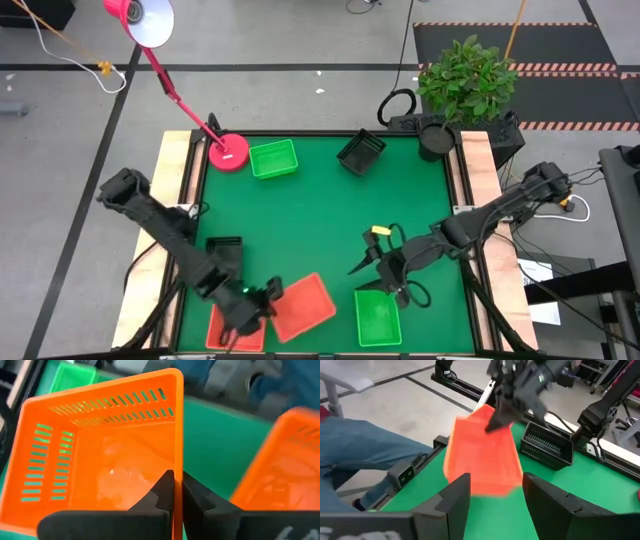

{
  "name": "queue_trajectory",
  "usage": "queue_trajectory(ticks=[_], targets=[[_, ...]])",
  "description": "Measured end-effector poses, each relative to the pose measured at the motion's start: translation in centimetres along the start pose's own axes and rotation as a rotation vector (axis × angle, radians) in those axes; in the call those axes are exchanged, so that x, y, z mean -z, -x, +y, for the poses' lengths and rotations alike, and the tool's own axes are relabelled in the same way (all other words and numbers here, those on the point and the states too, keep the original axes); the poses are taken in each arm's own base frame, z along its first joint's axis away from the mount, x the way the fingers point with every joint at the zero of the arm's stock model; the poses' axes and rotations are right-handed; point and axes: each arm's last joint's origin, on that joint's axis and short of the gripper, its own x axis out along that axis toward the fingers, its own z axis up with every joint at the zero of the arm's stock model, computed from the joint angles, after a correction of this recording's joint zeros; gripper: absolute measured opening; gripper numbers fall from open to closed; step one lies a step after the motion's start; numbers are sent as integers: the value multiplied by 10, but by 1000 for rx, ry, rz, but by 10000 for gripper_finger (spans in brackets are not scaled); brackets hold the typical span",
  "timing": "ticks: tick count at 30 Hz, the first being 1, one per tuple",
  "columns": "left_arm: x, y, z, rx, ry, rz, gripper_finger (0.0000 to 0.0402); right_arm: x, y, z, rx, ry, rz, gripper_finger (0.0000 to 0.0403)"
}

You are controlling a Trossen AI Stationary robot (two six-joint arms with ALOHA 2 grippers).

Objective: Stack baskets by color
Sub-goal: Stack the top orange bin on the bottom orange bin

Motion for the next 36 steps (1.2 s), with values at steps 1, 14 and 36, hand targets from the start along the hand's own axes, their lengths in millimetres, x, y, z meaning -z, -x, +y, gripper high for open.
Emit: queue_trajectory(ticks=[1, 14, 36], targets=[[-4, 5, -6, 4, 9, -15, 17, 3, 3, 1, -1, 1, 4, 173], [-25, 41, -61, 40, -55, -36, 18, 27, -13, 3, 47, -9, -61, 172], [-26, 53, -90, 138, -26, -14, 22, 17, -136, 10, -34, 179, -42, 171]])
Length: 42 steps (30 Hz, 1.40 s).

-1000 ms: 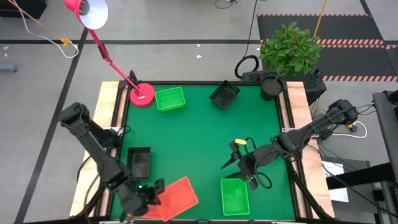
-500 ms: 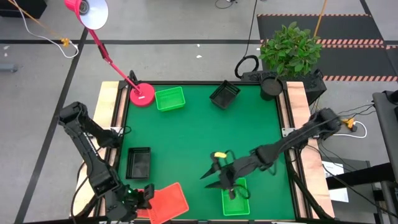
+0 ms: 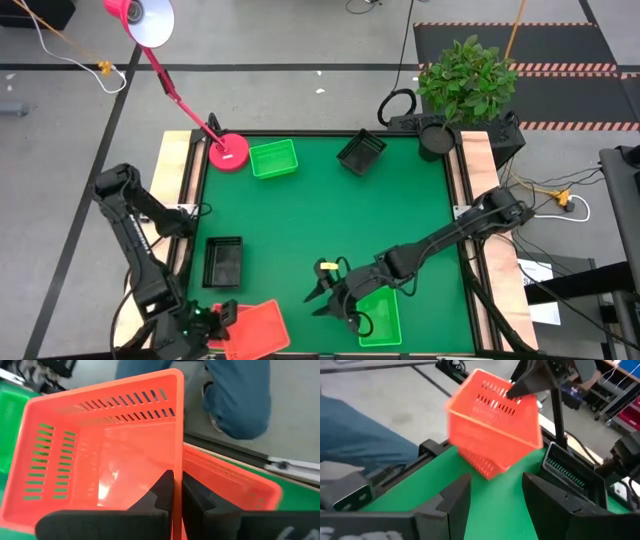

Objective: Stack baskets by color
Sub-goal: Stack the top orange bin on the bottom orange bin

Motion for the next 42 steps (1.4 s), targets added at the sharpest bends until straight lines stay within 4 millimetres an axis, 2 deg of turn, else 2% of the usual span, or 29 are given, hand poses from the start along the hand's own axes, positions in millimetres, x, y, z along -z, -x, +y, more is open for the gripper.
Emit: queue_trajectory(ticks=[5, 9, 13, 19, 26, 32, 38, 42], targets=[[5, 6, -13, 32, 51, 63, 8, -1, 7, 0, -19, -10, 48, 171], [6, 14, -20, 47, 39, 70, 17, 4, 7, 1, -31, -42, 91, 171], [8, 28, -22, 57, -25, 48, 26, 11, 8, 4, -41, -102, 131, 171], [15, 49, -19, 101, -42, 35, 7, 19, 7, 7, -36, -201, 138, 171], [13, 50, -20, 101, 0, 17, 33, 17, 7, 12, -40, -249, 127, 171], [12, 50, -23, 116, -68, 4, 8, 11, 6, 10, -20, -282, 61, 171], [17, 50, -23, 142, -199, 45, 22, 3, 6, 5, 56, -318, -14, 171], [18, 50, -22, 172, -284, 45, 10, -2, 7, 5, 81, -349, -64, 171]])
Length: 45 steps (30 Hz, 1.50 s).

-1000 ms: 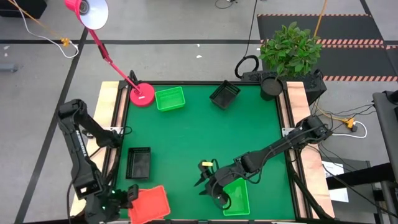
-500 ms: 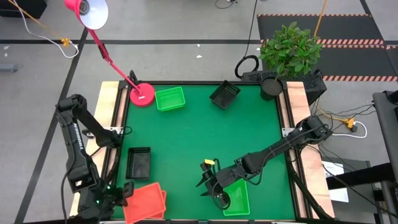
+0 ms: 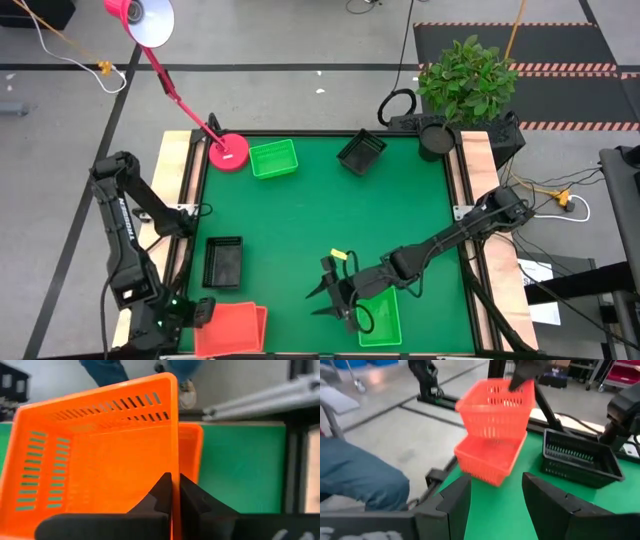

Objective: Stack baskets by color
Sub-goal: Stack the top orange bin on the bottom orange bin

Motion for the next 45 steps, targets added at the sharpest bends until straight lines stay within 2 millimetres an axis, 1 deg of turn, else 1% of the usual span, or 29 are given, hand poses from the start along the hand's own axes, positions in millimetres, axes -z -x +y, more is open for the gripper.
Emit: queue_trajectory(ticks=[4, 8, 11, 15, 20, 22, 28, 31, 36, 38, 41, 45], targets=[[6, -1, 0, 59, -87, 28, 12, -4, 0, 0, 10, -32, -42, 171], [16, -10, 0, 81, -203, 65, 23, -5, 0, 0, 90, -54, -51, 171], [24, -16, 2, 101, -242, 87, 16, -5, 1, 1, 117, -54, -56, 171], [33, -24, 6, 137, -242, 72, 7, -6, 1, 1, 137, -53, -63, 171], [36, -34, 8, 125, -264, 20, 25, -5, 1, 0, 140, -30, -56, 171], [39, -39, 9, 117, -251, 4, 27, -5, 1, 0, 141, -19, -55, 171], [49, -49, 10, 138, -188, -9, 8, -5, 1, 0, 145, 4, -53, 171], [50, -50, 9, 146, -159, -5, 8, -5, 1, 0, 145, 5, -54, 171], [47, -50, 7, 146, -145, -29, 39, -5, 1, 0, 143, 5, -53, 171], [44, -50, 8, 134, -150, -52, 42, -5, 1, 1, 143, 5, -54, 171], [41, -50, 9, 114, -154, -81, 35, -5, 1, 1, 143, 2, -54, 171], [39, -50, 9, 122, -155, -115, 16, -5, 1, 1, 143, 2, -54, 171]])
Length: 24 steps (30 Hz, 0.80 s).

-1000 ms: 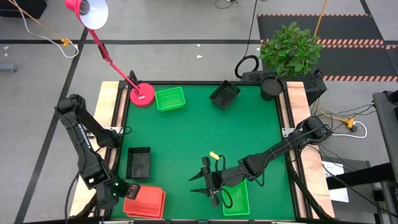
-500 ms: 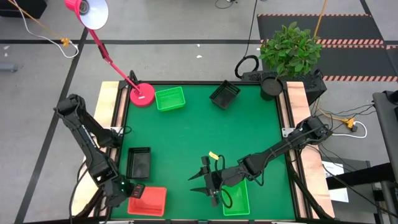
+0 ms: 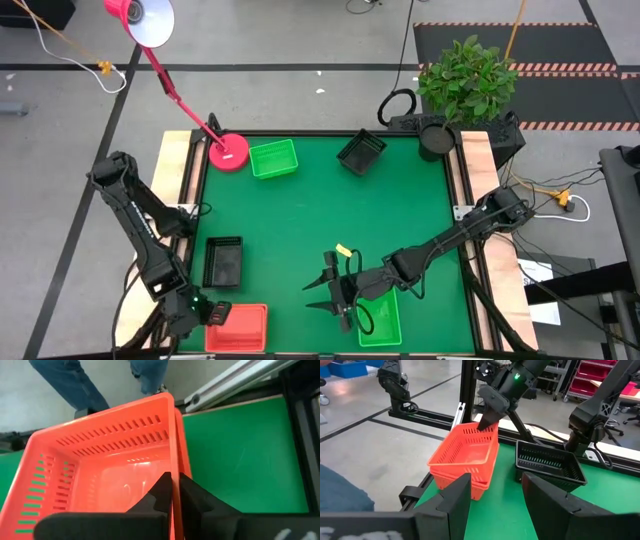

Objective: Stack baskets by color
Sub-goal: Stack the top orange bin on the bottom orange bin

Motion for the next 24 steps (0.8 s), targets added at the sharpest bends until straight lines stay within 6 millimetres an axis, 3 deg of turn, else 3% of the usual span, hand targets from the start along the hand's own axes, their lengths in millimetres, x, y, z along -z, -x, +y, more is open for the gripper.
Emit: queue_trajectory(ticks=[6, 24], targets=[[0, 0, 0, 6, 3, -10, 13, 0, 0, 0, 0, 0, 0, 171], [5, 1, 6, -96, 329, 55, 167, 0, 0, 0, -1, 3, 0, 171]])
